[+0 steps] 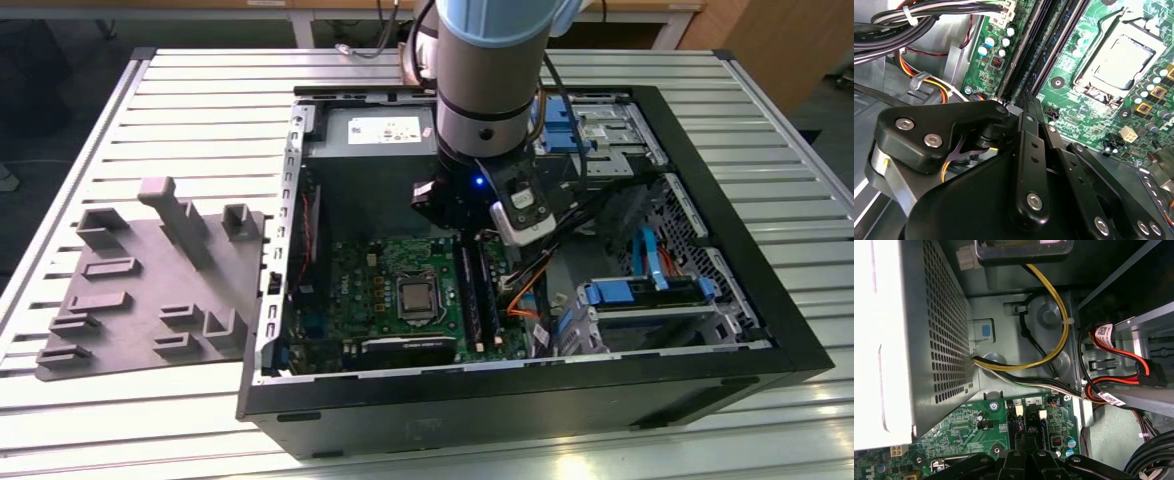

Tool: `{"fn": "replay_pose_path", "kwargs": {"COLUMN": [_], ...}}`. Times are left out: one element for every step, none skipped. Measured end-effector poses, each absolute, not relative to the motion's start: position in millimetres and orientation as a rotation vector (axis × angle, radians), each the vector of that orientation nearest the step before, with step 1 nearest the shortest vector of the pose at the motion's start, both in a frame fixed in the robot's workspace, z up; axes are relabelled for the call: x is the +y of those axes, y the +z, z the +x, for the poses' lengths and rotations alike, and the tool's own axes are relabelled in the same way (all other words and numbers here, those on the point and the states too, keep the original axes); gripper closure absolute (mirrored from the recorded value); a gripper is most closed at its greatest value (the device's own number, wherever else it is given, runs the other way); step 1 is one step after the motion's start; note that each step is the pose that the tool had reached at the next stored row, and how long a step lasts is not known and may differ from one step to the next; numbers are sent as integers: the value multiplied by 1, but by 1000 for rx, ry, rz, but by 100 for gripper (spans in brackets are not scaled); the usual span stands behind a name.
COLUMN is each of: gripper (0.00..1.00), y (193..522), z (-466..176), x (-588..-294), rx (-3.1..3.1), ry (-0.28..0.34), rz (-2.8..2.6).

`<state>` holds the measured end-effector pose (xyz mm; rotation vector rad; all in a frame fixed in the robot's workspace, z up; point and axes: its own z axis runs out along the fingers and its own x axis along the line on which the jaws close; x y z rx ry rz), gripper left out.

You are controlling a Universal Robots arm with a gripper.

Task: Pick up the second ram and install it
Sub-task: 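Press down the second ram until it locks into place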

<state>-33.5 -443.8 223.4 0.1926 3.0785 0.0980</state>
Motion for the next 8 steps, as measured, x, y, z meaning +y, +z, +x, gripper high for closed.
{"fn": "replay_pose_path", "kwargs": {"gripper": [89, 89, 89, 89, 89, 89, 89, 89], "y": [223, 223, 223, 223, 223, 223, 222, 222], "z": [-33, -33, -33, -33, -33, -33, -33, -33], "x": [-444, -444, -444, -444, -444, -444, -444, -444], "rx": [3078, 3078, 3078, 3078, 3078, 3078, 3078, 3078], "ry": [98, 98, 98, 98, 98, 99, 99, 99], "rz": [193, 193, 192, 193, 193, 193, 193, 193]}}
